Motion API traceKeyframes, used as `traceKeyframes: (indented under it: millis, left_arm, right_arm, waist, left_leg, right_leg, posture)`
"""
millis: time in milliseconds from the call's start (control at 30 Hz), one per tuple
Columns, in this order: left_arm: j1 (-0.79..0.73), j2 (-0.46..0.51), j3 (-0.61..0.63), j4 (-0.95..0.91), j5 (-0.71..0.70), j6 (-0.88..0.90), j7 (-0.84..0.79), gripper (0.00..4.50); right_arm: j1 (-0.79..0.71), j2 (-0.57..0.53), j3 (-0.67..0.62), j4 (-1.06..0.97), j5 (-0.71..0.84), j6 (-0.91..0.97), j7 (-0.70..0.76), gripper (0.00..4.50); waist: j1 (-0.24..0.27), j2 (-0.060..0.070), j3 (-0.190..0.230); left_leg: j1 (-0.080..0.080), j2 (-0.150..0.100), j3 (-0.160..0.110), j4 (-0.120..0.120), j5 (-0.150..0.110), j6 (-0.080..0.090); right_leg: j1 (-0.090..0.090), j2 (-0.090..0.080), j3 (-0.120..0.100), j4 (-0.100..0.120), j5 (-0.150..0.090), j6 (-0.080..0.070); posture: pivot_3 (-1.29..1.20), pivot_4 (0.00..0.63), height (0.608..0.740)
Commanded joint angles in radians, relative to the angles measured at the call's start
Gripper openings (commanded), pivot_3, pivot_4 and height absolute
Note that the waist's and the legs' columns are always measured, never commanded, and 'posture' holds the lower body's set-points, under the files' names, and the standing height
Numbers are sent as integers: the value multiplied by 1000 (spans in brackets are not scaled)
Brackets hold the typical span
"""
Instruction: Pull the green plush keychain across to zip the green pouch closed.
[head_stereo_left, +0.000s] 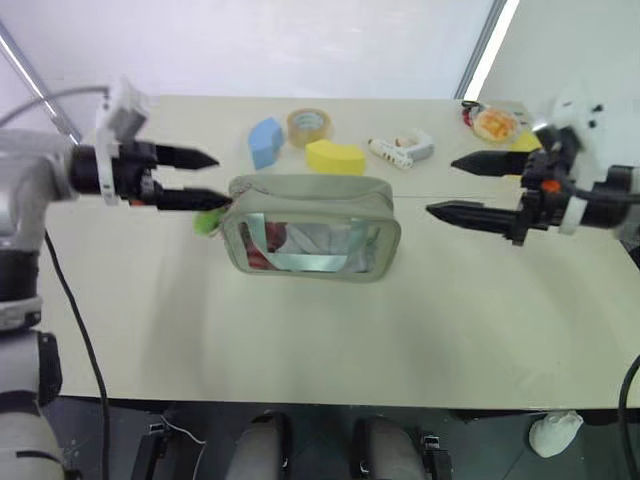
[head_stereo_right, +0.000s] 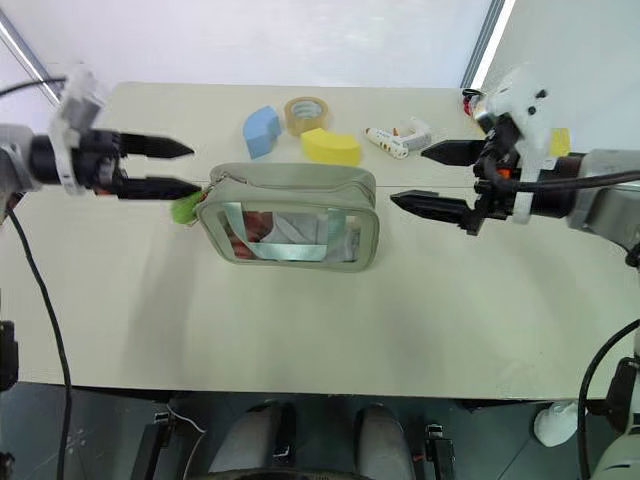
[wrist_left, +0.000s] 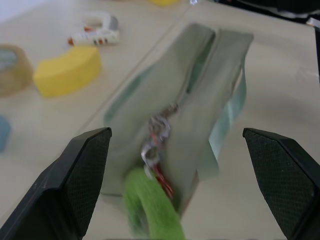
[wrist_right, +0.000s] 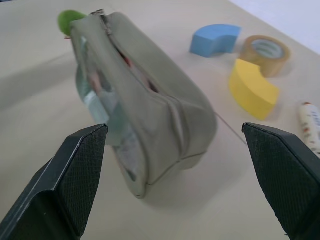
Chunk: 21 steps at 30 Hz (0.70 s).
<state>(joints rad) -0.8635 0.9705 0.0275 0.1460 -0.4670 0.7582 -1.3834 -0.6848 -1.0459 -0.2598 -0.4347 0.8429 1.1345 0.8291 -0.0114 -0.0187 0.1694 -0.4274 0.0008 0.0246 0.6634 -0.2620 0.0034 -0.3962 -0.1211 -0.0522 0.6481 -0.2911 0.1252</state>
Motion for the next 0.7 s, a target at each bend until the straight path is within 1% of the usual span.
traceKeyframes:
  millis: [33, 267, 367, 433, 567, 700]
  left_arm:
    - [-6, 28, 56, -44, -10, -15, 37, 4500]
    - [-12, 46, 75, -47, -18, 0, 76, 4500]
    - [19, 57, 83, -46, -10, -21, 86, 4500]
    - [34, 61, 93, -47, -15, -12, 98, 4500]
    - [103, 87, 136, -112, -49, 24, 110, 4500]
    - [152, 94, 168, -159, -69, 45, 144, 4500]
  right_arm:
    - [-5, -22, -11, -12, 1, -27, 5, 4466]
    - [-26, 2, 41, 11, -16, -84, 20, 4466]
    - [-16, 21, 78, 10, -25, -124, 44, 4466]
    - [-11, 40, 129, 14, -63, -154, 37, 4466]
    - [-51, 133, 252, 56, -146, -220, 27, 4466]
    - [-62, 176, 341, 121, -253, -310, 44, 4466]
  waist:
    - [2, 0, 0]
    - [-1, 0, 0]
    - [-2, 0, 0]
    - [-4, 0, 0]
    - [-6, 0, 0]
    - [1, 0, 0]
  left_leg:
    - [-1, 0, 0, 0, 0, 0]
    - [0, -1, 0, 0, 0, 1]
    - [0, 0, 0, 0, 0, 0]
    - [0, 0, 0, 0, 0, 0]
    - [0, 0, 1, 0, 0, 0]
    - [-1, 0, 0, 0, 1, -2]
  right_leg:
    - [0, 0, 0, 0, 0, 0]
    - [0, 0, 0, 0, 0, 0]
    - [-1, 0, 0, 0, 0, 0]
    - [-1, 0, 0, 0, 0, 0]
    - [-1, 0, 1, 0, 0, 0]
    - [-2, 0, 1, 0, 0, 0]
  posture:
    - [0, 150, 740]
    - [0, 150, 740]
    - [0, 150, 740]
    - [0, 150, 740]
    - [0, 150, 740]
    - [0, 150, 740]
